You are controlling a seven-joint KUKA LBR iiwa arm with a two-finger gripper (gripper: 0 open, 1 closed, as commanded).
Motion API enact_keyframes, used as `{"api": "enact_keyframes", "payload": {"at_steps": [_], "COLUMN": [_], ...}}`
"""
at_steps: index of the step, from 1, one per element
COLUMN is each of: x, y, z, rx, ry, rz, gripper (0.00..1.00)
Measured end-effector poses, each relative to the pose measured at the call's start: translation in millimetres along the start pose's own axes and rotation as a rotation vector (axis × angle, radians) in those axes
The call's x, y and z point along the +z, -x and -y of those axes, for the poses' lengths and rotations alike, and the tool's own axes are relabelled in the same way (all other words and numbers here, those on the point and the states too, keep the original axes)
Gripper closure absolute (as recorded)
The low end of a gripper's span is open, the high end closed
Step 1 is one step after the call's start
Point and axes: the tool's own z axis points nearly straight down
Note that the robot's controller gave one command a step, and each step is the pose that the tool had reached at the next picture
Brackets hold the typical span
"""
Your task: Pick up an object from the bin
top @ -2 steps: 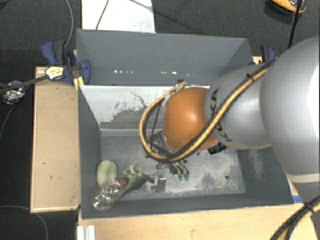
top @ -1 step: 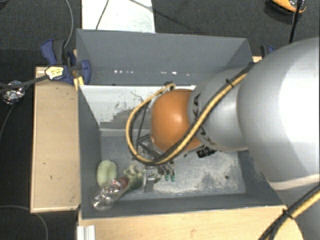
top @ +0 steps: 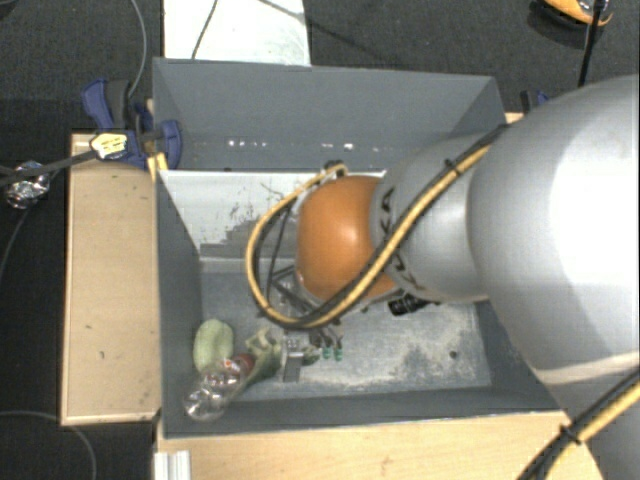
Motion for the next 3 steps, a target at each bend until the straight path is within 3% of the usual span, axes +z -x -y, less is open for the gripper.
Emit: {"api": "enact_keyframes", "payload": {"at_steps": [1,2,3], "x": [-11,-16,7], "y": [18.7,24.9,8.3], "z": [1,4,-5], "rx": [-0.033,-0.040,-0.056], "ry": [-0.001,0.002,-0.002], "rz": [-0.008,0.008,-0.004], "gripper": [0.00,0.00,0.00]}}
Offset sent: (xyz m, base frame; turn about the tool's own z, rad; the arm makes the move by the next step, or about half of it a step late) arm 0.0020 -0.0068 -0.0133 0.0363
